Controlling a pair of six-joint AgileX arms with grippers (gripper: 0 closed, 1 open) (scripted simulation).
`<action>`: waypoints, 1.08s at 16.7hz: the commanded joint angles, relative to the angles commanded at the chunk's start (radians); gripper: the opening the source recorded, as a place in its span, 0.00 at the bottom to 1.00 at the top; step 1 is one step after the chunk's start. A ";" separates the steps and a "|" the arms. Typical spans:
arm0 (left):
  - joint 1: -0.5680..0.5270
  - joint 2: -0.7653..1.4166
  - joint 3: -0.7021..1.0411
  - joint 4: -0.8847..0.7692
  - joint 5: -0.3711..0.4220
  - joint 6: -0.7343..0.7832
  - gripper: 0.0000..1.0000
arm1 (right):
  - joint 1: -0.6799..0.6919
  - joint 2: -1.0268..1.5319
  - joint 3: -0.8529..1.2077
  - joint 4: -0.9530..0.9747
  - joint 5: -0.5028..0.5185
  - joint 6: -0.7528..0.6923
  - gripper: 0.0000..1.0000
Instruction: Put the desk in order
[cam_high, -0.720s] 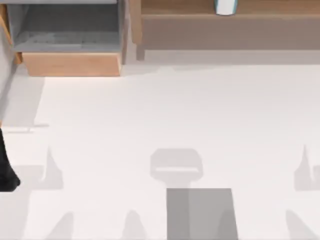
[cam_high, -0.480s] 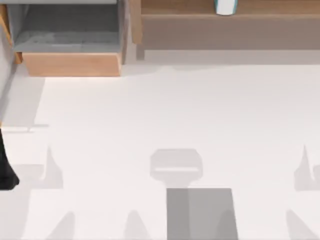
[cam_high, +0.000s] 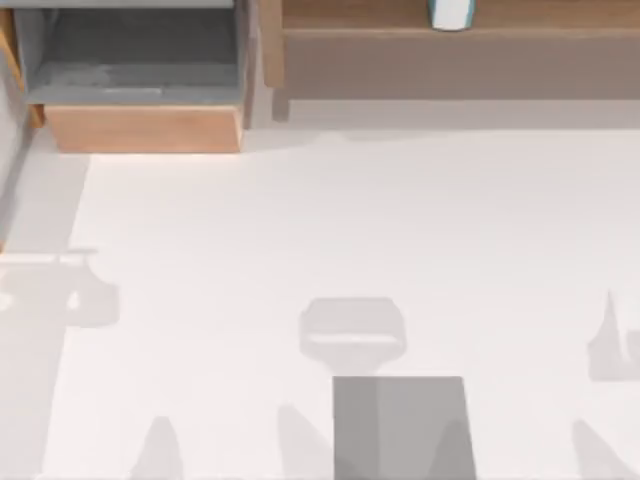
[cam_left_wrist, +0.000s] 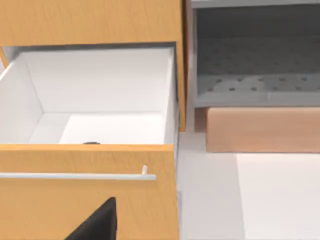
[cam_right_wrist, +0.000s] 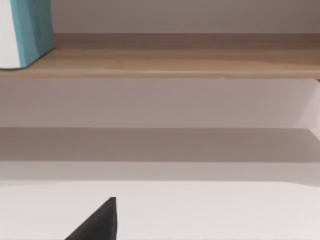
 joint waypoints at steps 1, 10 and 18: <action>0.015 0.086 0.082 -0.049 -0.002 0.013 1.00 | 0.000 0.000 0.000 0.000 0.000 0.000 1.00; 0.152 1.005 0.955 -0.539 -0.004 0.115 1.00 | 0.000 0.000 0.000 0.000 0.000 0.000 1.00; 0.242 1.788 1.691 -0.916 0.016 0.144 1.00 | 0.000 0.000 0.000 0.000 0.000 0.000 1.00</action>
